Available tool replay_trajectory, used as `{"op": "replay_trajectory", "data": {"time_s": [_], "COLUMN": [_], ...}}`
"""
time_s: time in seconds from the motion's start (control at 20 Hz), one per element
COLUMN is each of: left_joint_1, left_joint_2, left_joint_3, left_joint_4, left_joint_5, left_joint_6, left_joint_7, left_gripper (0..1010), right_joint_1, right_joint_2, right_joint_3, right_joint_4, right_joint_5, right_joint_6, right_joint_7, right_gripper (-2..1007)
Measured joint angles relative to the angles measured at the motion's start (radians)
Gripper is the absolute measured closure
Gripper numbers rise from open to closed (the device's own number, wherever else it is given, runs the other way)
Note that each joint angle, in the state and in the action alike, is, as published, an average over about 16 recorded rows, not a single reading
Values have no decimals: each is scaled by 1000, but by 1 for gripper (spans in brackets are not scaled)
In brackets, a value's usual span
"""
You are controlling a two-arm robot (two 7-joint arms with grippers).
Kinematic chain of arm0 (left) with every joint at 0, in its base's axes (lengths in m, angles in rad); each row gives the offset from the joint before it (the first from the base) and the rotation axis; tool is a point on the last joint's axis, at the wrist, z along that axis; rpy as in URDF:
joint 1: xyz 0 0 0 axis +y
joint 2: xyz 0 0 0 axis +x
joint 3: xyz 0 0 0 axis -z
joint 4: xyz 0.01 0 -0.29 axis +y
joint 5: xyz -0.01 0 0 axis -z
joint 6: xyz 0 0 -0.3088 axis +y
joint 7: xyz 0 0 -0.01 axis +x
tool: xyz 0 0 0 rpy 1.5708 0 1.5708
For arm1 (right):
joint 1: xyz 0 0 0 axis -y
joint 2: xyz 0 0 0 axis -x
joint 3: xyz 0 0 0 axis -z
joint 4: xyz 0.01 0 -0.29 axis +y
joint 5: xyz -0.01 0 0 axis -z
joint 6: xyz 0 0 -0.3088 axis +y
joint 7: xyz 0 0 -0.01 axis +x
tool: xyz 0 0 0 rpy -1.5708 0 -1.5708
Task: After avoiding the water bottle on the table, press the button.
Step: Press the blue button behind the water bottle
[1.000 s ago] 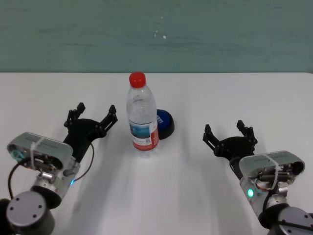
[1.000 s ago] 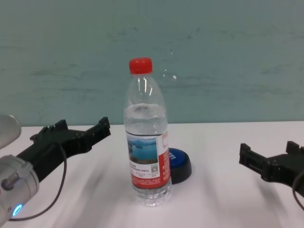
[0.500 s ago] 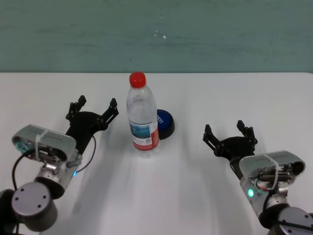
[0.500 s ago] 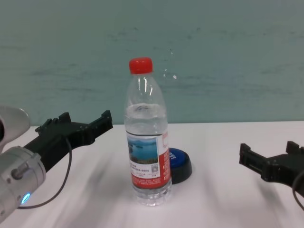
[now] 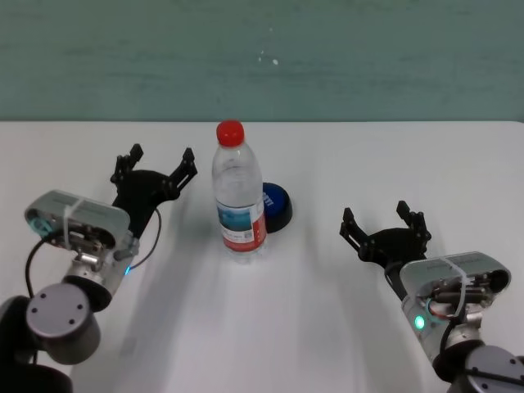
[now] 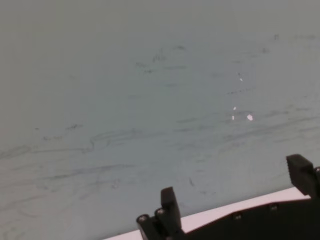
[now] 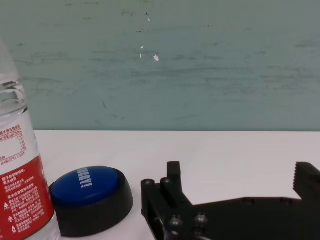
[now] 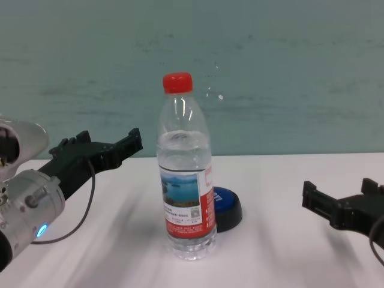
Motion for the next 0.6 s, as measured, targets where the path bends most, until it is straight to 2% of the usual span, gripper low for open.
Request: {"op": "replay_trajectory", "data": {"time_s": [0.6], "left_joint_1": [-61], "left_joint_2": [5], "left_joint_3": [12], "left_joint_4": [65], "left_joint_5": [-4], "left_joint_6": [-1], "left_joint_7": [-29], "left_gripper": [0], "right_joint_1": [0], "right_joint_2": [0], "right_joint_3": [0], "right_joint_4": [0], "right_joint_5": [0], "right_joint_6": [0], "right_joint_7": [0], "right_gripper": [1]}}
